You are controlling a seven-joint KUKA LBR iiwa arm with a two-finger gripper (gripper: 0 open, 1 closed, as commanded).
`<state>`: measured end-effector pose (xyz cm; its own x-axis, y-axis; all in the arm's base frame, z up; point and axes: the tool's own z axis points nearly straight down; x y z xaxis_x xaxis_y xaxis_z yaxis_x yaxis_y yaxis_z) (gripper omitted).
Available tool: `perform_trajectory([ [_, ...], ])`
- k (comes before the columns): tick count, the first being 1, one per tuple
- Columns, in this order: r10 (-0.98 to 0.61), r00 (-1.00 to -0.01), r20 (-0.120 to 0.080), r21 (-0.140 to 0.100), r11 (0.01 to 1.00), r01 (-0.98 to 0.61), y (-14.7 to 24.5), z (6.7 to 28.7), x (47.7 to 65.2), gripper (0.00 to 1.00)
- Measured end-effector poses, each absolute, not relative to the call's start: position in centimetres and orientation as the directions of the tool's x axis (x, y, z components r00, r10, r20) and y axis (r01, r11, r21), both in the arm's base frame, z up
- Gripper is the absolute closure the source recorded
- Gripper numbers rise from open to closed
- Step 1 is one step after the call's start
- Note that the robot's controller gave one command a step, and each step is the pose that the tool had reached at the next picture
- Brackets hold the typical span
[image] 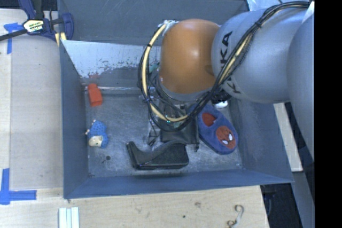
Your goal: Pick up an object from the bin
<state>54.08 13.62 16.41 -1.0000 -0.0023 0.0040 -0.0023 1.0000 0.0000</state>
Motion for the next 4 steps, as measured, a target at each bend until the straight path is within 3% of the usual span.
perform_trajectory([
  [1, -0.126, -0.992, -0.009, 0.004, 0.992, -0.126, 10.0, 8.9, 51.8, 0.00],
  [2, -0.375, -0.926, -0.040, -0.001, 0.927, -0.375, 11.0, 8.4, 49.4, 0.00],
  [3, -0.036, -0.999, -0.026, 0.009, 0.999, -0.037, 9.8, 8.2, 49.4, 0.00],
  [4, 0.198, -0.980, -0.017, 0.006, 0.980, 0.198, 10.9, 8.1, 49.4, 0.00],
])
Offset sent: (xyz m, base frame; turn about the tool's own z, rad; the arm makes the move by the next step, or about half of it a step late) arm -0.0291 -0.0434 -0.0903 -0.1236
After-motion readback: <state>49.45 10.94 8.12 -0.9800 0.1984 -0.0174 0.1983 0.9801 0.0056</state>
